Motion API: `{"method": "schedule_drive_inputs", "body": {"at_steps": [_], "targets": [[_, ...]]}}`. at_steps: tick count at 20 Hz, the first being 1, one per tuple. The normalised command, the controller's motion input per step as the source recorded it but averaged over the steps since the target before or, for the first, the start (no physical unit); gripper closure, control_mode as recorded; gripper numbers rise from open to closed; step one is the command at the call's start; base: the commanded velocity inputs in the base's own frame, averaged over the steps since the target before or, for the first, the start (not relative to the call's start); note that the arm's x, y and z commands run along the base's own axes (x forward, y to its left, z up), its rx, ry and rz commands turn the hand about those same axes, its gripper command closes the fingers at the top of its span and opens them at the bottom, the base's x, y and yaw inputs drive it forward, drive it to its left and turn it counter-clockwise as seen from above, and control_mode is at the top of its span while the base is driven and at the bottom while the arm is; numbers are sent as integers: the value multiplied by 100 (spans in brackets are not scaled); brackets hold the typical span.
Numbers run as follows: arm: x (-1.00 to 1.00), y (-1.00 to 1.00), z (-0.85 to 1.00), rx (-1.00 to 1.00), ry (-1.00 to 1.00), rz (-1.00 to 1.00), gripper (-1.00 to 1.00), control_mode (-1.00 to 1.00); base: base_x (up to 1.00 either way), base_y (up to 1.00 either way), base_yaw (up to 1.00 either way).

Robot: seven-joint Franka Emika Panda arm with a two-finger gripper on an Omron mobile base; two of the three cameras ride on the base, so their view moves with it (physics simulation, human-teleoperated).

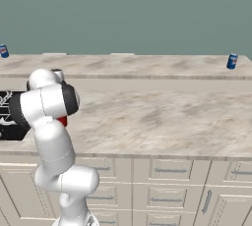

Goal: Four empty soda cans are scattered around the kitchen. Gather all the cans and cluster them next to the stove for recycling.

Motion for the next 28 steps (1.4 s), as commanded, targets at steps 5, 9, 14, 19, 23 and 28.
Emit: {"method": "schedule_drive_inputs", "body": {"at_steps": [5, 9, 14, 19, 23, 28], "targets": [[12, 5, -17, -1, -5, 0, 100, -100, 0, 0, 0], [9, 5, -19, 0, -4, 0, 100, -100, 0, 0, 0], [1, 7, -22, 0, -7, 0, 100, -100, 0, 0, 0], [0, 6, -24, 0, -1, 0, -100, -100, 0, 0, 0], [-16, 0, -7, 0, 0, -1, -100, -100, 0, 0, 0], [-15, -1, 1, 0, 0, -4, -100, -100, 0, 0, 0]]}}
